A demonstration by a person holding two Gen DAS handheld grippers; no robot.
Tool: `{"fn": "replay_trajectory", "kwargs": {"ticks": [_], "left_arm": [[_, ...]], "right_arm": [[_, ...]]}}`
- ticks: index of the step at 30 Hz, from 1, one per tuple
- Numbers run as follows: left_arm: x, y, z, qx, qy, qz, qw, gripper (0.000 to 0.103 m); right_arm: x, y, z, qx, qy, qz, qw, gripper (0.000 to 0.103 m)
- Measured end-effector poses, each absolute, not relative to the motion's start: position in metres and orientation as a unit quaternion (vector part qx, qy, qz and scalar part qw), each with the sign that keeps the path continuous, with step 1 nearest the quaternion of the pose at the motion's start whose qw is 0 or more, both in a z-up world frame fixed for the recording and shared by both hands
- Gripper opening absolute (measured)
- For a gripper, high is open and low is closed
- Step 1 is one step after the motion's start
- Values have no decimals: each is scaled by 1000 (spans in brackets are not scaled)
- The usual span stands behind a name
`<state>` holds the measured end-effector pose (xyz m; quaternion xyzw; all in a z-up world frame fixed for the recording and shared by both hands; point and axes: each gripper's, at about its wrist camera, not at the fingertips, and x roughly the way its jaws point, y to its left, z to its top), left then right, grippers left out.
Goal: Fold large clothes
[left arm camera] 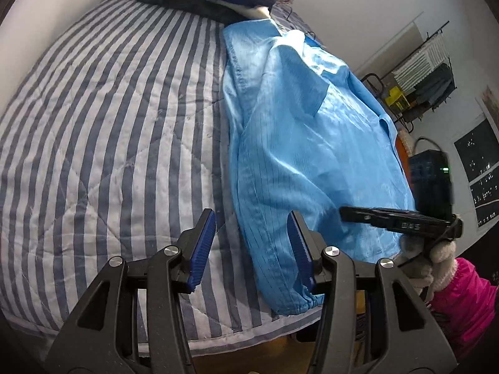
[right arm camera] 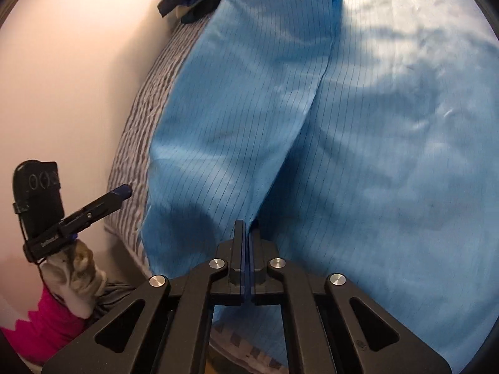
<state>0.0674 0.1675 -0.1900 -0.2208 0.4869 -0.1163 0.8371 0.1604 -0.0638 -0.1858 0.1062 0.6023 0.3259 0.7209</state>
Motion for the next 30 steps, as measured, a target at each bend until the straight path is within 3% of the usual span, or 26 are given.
{"fn": "replay_trajectory", "kwargs": {"ticks": [4,10,17,25,30], "left_arm": [[75,162,-195,-220,493,-119,833,49],[79,148,-207,-219,509,-129,822,49],[74,136,-198,-211,493,-123,835,49],[87,105,-202,-180,506,-137,833,46],[95,99,-230,-182,549,-118,808,46]], "right_arm": [[156,-92,-168,100,590,295,745,0],[152,-90,-197,134,630,303,702,1],[135,-48,-182,14,626,327,708,5],[150,-81,-138,28,551,289,782,5],[153,-64,-147,15,543,312,779,5]]}}
